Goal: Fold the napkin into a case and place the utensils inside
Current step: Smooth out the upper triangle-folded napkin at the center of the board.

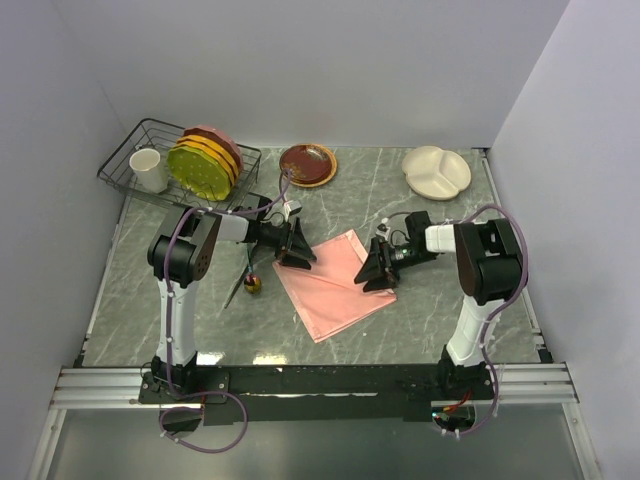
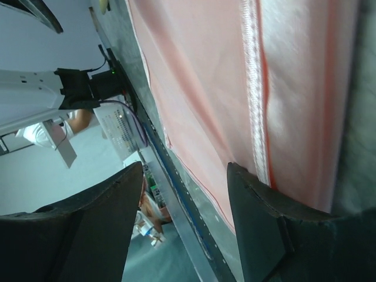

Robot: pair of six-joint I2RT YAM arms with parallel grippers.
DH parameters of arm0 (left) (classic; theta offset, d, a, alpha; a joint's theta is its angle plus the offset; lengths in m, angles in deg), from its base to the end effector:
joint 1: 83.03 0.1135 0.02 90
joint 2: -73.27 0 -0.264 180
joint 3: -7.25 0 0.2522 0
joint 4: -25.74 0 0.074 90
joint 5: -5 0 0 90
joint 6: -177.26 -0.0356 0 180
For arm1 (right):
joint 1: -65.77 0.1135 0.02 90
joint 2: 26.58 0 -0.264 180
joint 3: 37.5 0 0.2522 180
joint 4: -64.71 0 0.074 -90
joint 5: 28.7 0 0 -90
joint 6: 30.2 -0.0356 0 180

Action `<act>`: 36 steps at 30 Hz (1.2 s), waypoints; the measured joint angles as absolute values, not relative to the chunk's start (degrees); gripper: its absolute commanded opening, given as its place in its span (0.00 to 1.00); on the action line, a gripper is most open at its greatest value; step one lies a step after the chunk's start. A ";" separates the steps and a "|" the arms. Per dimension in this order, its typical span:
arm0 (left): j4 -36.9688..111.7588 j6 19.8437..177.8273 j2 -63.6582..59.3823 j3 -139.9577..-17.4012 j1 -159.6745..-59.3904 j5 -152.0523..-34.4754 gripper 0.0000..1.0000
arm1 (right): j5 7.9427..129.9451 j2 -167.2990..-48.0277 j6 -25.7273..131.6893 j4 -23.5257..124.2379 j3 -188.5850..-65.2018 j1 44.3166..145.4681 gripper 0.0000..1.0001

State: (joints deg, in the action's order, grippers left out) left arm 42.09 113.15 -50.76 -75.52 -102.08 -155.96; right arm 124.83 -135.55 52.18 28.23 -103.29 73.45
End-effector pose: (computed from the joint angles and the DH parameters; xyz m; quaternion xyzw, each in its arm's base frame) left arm 0.3701 -0.1634 0.0937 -0.1149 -0.7903 0.6019 0.0032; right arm 0.2989 0.0725 0.1022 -0.0479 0.8467 0.5298 0.0061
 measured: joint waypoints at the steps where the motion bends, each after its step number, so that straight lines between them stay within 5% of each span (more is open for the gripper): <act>1: 42.00 113.30 -50.76 -75.50 -102.08 -155.94 0.73 | 124.39 -135.31 52.62 27.34 -103.27 73.12 0.68; 8: 41.70 113.58 -50.76 -75.39 -101.97 -156.16 0.75 | 121.70 -133.26 55.78 22.40 -104.21 72.75 0.72; 15: 40.54 114.11 -50.54 -74.89 -101.86 -156.70 0.74 | 115.76 -124.34 57.60 20.25 -106.52 72.95 0.53; 25: 39.27 114.35 -50.19 -74.23 -101.97 -156.49 0.74 | 103.00 -125.96 57.71 21.06 -112.51 76.68 0.45; 31: 39.18 114.59 -50.19 -74.23 -102.04 -156.00 0.70 | 101.86 -128.71 56.64 21.85 -115.01 79.52 0.52; 36: 37.59 115.57 -50.17 -73.53 -102.04 -155.13 0.69 | 108.66 -126.81 47.09 29.37 -110.74 82.89 0.75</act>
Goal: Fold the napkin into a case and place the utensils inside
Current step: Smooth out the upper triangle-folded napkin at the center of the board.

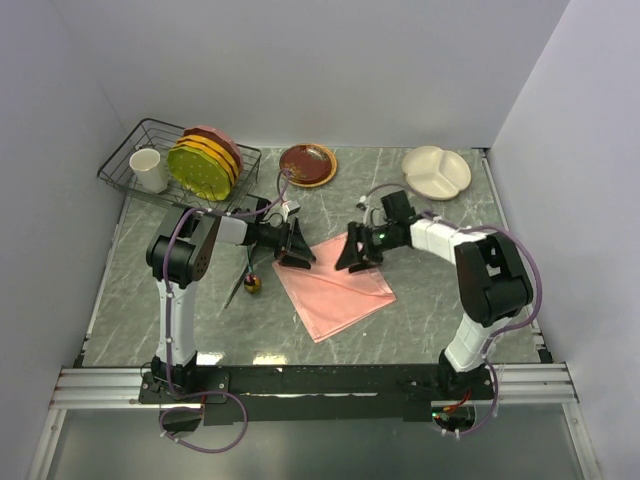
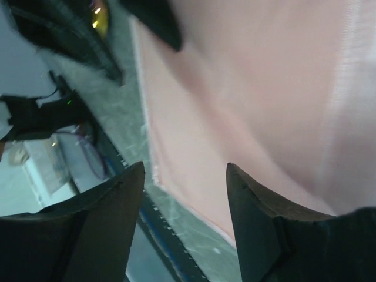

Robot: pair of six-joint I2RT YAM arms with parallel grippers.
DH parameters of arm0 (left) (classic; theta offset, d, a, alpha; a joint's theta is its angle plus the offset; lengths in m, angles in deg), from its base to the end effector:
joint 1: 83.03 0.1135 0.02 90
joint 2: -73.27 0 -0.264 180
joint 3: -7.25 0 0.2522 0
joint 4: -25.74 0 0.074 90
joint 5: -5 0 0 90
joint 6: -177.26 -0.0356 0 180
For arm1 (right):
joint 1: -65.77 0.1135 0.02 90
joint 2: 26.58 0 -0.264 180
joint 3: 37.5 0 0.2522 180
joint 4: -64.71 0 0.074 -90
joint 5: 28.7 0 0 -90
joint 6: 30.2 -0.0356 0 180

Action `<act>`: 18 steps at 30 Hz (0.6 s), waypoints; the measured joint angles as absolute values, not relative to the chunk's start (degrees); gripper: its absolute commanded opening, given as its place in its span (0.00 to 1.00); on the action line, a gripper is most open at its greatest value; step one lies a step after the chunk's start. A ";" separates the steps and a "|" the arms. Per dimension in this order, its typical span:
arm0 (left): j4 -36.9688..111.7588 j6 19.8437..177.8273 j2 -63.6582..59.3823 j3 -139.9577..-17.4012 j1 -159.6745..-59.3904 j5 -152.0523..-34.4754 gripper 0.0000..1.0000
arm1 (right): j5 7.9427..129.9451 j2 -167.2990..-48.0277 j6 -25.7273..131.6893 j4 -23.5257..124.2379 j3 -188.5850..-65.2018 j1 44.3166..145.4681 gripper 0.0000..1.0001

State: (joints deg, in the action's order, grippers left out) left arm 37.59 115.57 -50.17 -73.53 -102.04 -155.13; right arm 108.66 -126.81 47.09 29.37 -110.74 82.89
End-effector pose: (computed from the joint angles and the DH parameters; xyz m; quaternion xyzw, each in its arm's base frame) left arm 0.3682 -0.1623 0.0928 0.1113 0.7912 -0.6013 0.0089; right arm 0.3145 0.1243 0.1720 -0.1302 0.8849 0.4332 0.1112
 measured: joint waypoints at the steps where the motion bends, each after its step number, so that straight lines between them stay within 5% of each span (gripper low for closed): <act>1: 37.04 115.92 -50.08 -73.27 -102.04 -155.02 0.69 | 109.79 -126.24 44.29 31.90 -109.19 84.64 0.76; 8: 35.42 117.28 -49.86 -72.62 -102.04 -154.41 0.69 | 114.93 -127.03 30.74 47.38 -102.33 93.01 0.78; 18: 35.44 117.25 -49.86 -72.57 -101.95 -154.30 0.69 | 117.53 -129.19 29.45 49.08 -96.54 84.94 0.78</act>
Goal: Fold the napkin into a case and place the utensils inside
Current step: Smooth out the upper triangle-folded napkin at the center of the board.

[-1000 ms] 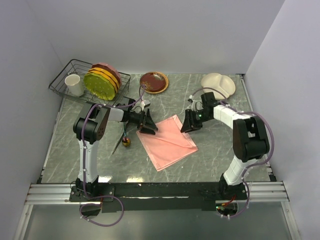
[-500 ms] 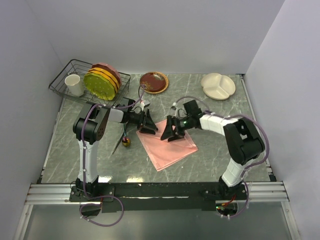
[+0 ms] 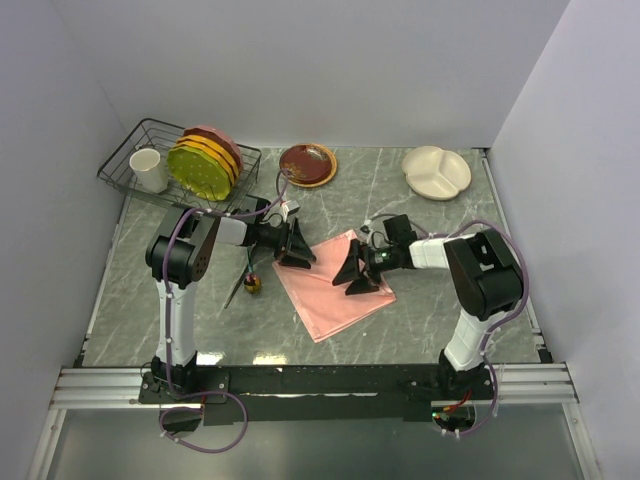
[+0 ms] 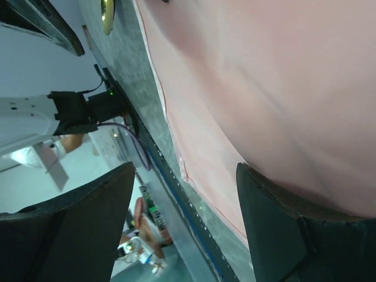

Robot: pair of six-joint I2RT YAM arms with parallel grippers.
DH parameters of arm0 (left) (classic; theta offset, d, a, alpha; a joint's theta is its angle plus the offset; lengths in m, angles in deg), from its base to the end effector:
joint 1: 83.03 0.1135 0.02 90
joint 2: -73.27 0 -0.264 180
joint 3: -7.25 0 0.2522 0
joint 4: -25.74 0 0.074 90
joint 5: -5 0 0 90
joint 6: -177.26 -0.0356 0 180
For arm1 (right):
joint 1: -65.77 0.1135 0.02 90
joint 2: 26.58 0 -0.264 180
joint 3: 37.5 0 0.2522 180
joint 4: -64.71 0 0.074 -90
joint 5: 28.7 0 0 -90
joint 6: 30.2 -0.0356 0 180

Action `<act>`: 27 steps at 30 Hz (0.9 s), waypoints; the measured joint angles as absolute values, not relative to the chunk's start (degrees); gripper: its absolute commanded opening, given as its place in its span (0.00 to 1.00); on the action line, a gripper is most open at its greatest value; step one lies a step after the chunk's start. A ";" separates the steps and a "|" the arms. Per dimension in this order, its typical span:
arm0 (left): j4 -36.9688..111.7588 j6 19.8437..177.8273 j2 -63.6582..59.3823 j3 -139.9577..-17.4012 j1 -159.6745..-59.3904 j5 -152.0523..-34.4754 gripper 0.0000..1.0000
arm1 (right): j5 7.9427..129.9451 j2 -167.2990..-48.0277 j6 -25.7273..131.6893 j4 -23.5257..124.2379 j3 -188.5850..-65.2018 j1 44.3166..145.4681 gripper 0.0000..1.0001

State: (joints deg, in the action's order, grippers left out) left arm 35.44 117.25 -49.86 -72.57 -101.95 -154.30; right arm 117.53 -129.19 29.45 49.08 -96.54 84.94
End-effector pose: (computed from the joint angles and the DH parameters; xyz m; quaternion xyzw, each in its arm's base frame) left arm 0.3675 -0.1612 0.0924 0.1043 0.7939 -0.5989 0.0143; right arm 0.2816 0.1292 0.1167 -0.0417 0.8585 0.5107 0.0224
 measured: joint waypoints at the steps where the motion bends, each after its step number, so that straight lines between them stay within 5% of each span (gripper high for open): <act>1: 35.42 117.10 -49.86 -72.51 -101.91 -154.32 0.69 | 118.08 -129.19 30.12 48.30 -96.34 83.87 0.78; 17: 35.95 115.48 -49.67 -72.07 -101.21 -155.72 0.72 | 118.34 -126.68 43.83 29.35 -95.46 75.13 0.75; 27: 37.67 114.94 -44.40 -71.44 -102.10 -155.59 0.73 | 116.28 -126.70 46.15 24.95 -96.38 75.09 0.62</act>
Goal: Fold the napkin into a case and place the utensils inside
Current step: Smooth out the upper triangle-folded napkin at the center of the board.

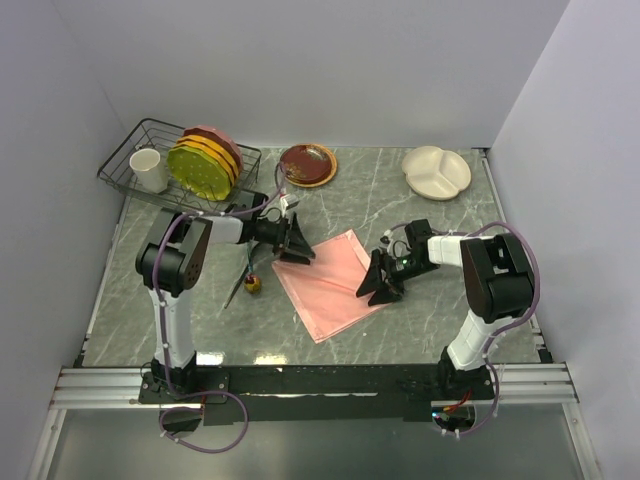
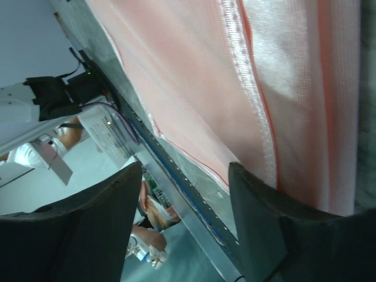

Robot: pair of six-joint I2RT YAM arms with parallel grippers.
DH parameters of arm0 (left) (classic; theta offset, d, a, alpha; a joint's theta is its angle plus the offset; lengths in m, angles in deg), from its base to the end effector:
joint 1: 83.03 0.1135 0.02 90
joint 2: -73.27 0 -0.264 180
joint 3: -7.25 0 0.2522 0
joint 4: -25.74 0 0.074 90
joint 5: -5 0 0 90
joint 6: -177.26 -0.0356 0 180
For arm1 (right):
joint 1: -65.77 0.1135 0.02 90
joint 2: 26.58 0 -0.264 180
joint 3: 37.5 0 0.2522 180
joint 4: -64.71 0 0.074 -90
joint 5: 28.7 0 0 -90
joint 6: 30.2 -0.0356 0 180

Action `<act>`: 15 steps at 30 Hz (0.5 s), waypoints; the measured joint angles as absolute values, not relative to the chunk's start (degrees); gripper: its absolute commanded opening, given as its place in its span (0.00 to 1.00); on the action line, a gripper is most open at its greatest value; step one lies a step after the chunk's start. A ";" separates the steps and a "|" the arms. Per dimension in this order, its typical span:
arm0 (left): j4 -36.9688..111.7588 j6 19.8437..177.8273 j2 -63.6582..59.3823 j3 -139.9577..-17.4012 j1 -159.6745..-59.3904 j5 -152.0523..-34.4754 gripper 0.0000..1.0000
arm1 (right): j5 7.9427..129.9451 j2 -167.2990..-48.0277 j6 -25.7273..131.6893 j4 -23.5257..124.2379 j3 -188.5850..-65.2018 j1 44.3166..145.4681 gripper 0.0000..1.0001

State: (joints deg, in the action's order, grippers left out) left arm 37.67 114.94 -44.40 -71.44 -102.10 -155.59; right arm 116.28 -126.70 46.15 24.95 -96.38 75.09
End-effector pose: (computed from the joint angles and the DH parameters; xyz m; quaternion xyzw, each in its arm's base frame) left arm 0.3602 -0.1601 0.1220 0.1350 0.7815 -0.6081 0.0346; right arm 0.2625 0.0726 0.1139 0.0028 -0.8851 -0.4648 0.0234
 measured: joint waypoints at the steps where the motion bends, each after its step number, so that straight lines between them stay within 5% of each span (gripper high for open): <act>1: 37.63 114.98 -43.39 -71.44 -102.82 -155.57 0.72 | 116.11 -126.70 46.32 24.71 -96.40 75.09 0.59; 7: 28.14 121.69 -39.46 -69.49 -111.15 -155.28 0.68 | 114.64 -124.27 46.19 22.81 -96.43 74.87 0.45; 15: 10.05 138.13 -45.19 -66.37 -117.38 -153.23 0.66 | 110.60 -120.82 44.83 24.60 -97.54 74.72 0.41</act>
State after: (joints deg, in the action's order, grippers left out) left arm 10.05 138.13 -45.19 -66.37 -117.38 -153.23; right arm 110.60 -120.82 44.83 24.60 -97.54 74.72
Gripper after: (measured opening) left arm 0.663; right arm 0.424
